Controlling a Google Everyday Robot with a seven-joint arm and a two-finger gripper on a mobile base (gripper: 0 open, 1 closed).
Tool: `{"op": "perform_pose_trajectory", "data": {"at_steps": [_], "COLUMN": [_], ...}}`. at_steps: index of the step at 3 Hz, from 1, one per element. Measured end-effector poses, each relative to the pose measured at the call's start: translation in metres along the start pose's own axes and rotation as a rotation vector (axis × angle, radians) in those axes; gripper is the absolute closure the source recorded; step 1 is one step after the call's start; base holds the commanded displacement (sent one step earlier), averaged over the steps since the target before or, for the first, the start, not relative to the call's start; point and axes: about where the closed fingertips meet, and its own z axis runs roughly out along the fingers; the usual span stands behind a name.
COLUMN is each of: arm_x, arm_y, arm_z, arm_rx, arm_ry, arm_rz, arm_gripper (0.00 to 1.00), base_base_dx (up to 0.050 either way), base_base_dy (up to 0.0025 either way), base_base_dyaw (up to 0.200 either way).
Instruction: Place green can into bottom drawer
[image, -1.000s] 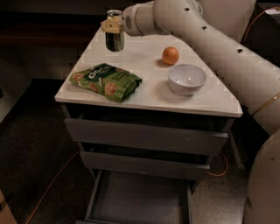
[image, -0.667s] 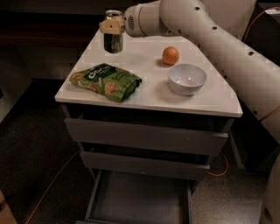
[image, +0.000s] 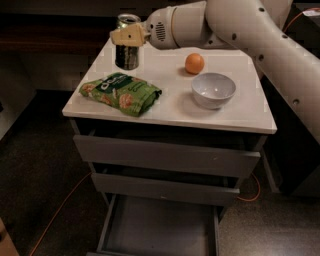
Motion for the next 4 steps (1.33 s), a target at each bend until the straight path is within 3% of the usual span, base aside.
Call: {"op": "perform_pose_trajectory", "data": {"at_steps": [1,3,4], "arm_x": [0.024,0.058,0.084], "arm_y": [0.039,0.083,0.103], "arm_z": [-0.038,-0.08,-0.092], "arm_rx": [-0.078,-0.168,-0.237], "arm_ry": [0.054,0.114,0.18], "arm_rz": [-0.019,-0.067,-0.143], "arm_gripper": [1.0,1.0,1.0], "base_base_dx": [0.0,0.0,0.0], "base_base_dy": [0.0,0.0,0.0], "base_base_dyaw": [0.0,0.0,0.0]}}
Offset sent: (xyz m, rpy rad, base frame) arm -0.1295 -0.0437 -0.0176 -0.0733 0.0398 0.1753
